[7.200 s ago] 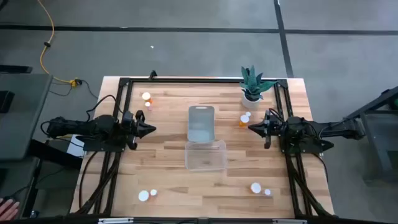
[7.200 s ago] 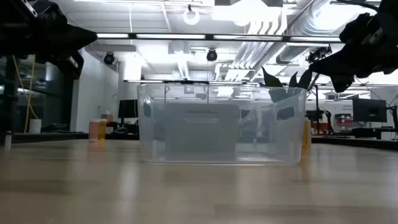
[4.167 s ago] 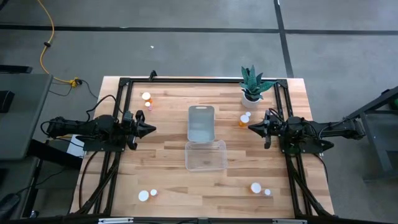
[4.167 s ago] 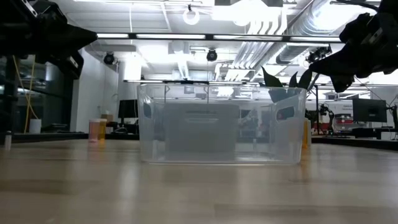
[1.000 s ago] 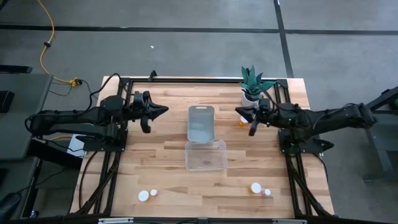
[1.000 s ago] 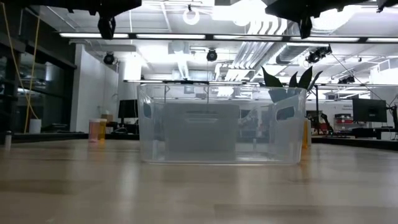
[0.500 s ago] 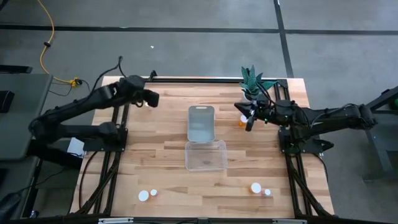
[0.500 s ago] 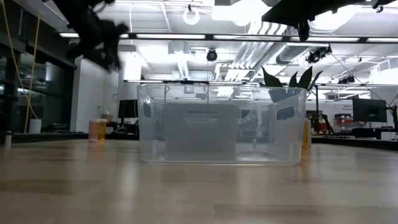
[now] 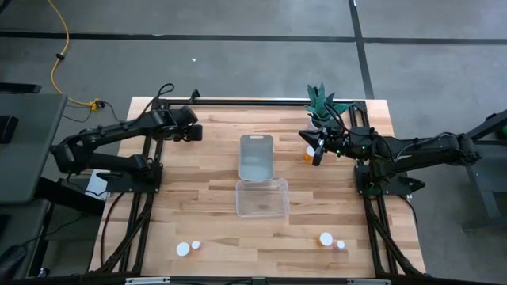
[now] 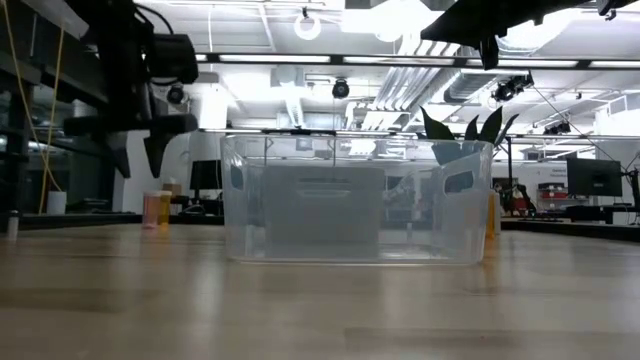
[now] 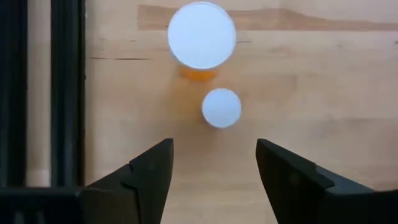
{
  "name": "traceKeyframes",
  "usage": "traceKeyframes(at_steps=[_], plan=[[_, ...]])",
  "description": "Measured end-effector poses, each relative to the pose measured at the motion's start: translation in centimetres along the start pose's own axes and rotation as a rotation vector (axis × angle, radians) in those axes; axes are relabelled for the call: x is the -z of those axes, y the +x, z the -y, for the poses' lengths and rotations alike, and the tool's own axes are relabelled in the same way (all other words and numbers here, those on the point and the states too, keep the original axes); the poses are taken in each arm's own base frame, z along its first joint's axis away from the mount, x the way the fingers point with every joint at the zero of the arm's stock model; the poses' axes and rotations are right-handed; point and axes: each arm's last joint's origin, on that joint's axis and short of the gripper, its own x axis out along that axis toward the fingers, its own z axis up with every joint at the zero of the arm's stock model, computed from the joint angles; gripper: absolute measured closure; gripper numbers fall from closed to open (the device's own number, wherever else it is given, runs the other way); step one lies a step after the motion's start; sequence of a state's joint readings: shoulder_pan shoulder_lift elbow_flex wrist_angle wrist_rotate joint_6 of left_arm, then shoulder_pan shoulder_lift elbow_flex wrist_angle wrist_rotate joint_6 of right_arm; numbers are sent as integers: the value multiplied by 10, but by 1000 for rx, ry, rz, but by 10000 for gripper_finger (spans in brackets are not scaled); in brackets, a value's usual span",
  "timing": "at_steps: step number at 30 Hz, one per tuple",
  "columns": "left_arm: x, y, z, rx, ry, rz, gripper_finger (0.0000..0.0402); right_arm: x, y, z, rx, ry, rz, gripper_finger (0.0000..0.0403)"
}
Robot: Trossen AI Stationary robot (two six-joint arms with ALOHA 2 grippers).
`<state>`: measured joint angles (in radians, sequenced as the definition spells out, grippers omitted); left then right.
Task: Pick and place medicine bottles into bin by pill shape (circle, oval)
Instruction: Put the top left pink pill bottle into the transparent bin
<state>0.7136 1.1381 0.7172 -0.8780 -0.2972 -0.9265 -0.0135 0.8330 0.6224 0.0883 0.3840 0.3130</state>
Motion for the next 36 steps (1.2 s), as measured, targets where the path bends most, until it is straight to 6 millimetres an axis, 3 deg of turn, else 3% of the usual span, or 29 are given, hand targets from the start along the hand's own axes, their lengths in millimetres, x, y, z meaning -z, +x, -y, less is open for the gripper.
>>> traceKeyframes(at_steps=[6, 19, 36], plan=[[-2, 14, 10, 39, -30, 39, 186, 0, 0, 0, 0, 0, -1, 402], [0, 41, 17, -100, -28, 20, 186, 0, 0, 0, 0, 0, 0, 402], [-3, 43, 21, -80, -82, 57, 196, 0, 0, 0, 0, 0, 0, 402]])
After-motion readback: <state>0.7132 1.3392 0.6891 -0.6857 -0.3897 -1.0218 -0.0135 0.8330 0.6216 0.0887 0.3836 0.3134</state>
